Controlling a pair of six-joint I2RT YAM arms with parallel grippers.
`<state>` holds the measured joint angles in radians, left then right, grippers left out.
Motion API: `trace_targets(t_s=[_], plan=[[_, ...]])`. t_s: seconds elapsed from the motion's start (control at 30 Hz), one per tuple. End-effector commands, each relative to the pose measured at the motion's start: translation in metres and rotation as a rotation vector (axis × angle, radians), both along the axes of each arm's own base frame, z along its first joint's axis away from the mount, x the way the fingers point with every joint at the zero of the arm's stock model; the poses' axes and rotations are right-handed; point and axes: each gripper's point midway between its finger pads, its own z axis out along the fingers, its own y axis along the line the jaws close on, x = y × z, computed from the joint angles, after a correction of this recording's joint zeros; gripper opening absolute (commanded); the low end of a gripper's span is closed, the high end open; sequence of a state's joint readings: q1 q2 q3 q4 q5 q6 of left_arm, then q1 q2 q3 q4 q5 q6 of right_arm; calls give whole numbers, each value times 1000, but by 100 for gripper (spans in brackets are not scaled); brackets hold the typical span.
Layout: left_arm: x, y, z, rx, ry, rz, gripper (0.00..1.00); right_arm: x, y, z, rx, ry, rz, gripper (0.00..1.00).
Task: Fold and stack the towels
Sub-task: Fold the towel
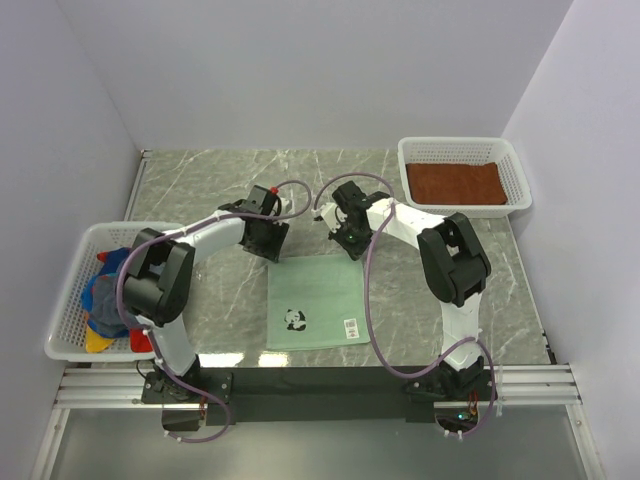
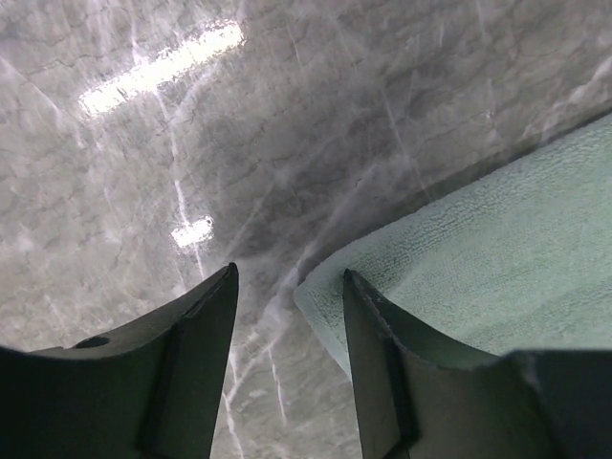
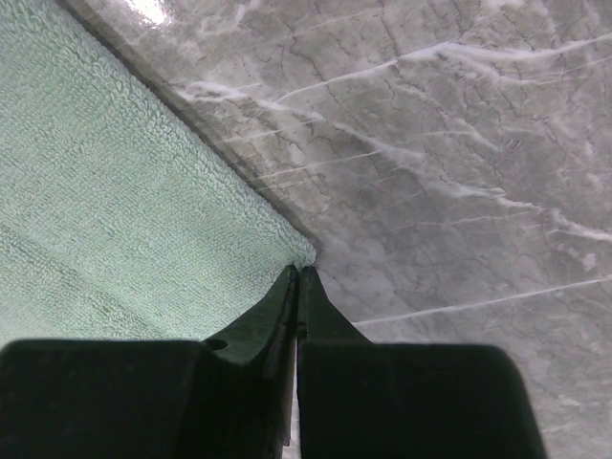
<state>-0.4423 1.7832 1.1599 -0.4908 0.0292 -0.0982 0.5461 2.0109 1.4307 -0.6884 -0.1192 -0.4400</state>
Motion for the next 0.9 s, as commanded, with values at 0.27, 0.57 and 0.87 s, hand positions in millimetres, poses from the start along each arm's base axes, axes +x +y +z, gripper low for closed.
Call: trace_targets(t_s=[0.27, 0.57, 0.87], plan=[[0, 10, -31, 99, 43, 56, 51, 0, -4, 5, -6, -21, 4, 0], [-15, 11, -55, 106, 123, 68, 41, 0, -6, 6, -8, -27, 4, 0], [-28, 14, -71, 128, 187, 73, 25, -1, -6, 5, -8, -26, 6, 0]])
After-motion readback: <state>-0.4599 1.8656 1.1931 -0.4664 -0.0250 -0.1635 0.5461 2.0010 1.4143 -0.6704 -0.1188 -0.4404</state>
